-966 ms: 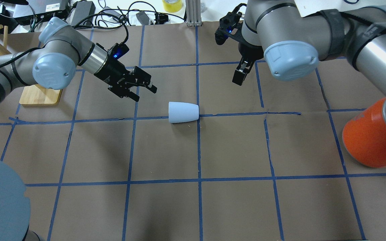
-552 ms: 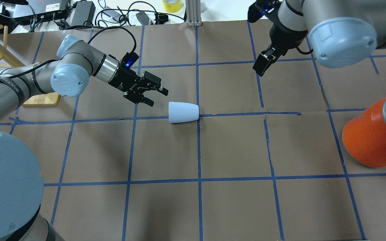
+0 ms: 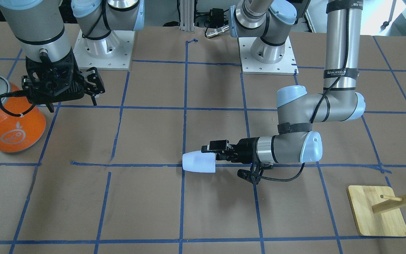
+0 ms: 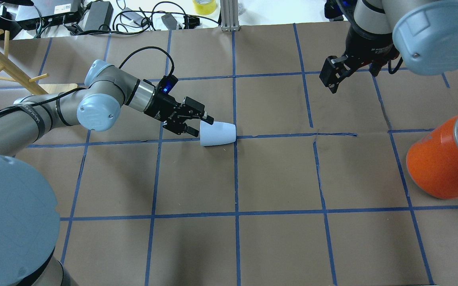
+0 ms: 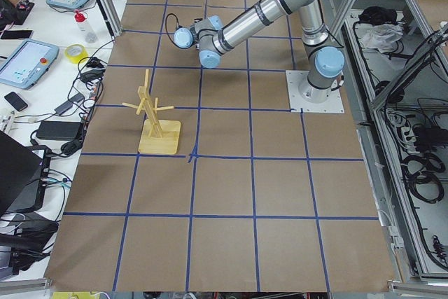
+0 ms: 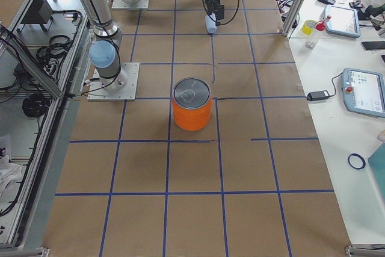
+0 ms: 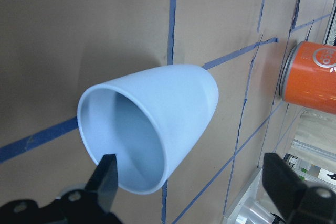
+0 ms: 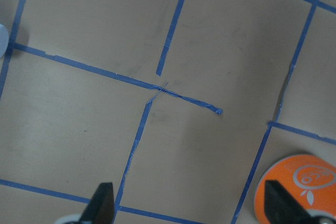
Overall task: Flip cup
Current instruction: 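Reach the left gripper to the lying cup while the right arm withdraws, then grasp the cup rim with the left gripper and lift it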
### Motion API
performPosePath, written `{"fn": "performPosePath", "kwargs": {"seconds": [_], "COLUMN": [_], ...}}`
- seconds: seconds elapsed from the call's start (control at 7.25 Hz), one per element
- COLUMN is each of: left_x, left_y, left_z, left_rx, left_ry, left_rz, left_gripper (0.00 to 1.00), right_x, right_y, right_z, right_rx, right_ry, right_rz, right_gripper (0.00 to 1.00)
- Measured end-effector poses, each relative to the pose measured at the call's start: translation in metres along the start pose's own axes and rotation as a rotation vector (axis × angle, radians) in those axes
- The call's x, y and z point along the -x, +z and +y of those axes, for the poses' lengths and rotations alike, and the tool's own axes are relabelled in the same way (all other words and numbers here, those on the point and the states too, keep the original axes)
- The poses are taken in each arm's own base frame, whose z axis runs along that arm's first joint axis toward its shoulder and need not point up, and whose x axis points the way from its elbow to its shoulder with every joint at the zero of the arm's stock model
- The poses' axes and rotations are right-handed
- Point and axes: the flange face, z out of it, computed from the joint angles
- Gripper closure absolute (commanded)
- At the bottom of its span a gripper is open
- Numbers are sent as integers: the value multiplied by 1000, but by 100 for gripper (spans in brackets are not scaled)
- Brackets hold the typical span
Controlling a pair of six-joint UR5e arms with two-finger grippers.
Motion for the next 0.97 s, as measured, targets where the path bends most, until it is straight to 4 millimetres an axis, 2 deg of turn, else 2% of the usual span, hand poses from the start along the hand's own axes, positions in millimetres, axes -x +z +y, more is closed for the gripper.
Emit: {"fn": "performPosePath", "kwargs": {"seconds": [0.14,0.28,0.69,0.97], "left_x": [-4,-5,1,-3], "left_y": [2,4,8,4], "left_z": [1,0,-4,-6], "left_rx": [-2,-9,-28,-50], "left_ry": [11,26,57,73], "left_rz": [3,0,-14,-25], "left_gripper": [77,100,100,100], "right_x": [5,9,13,14], "right_y": [-1,-2,1,2], "right_z": [-1,-2,-3,-2], "right_rx": [-7,-20,-23,-20], "right_ry": [50,80,98,124], "right_rz": [-58,-116,-152,-153], "right_gripper": [0,0,0,0]}}
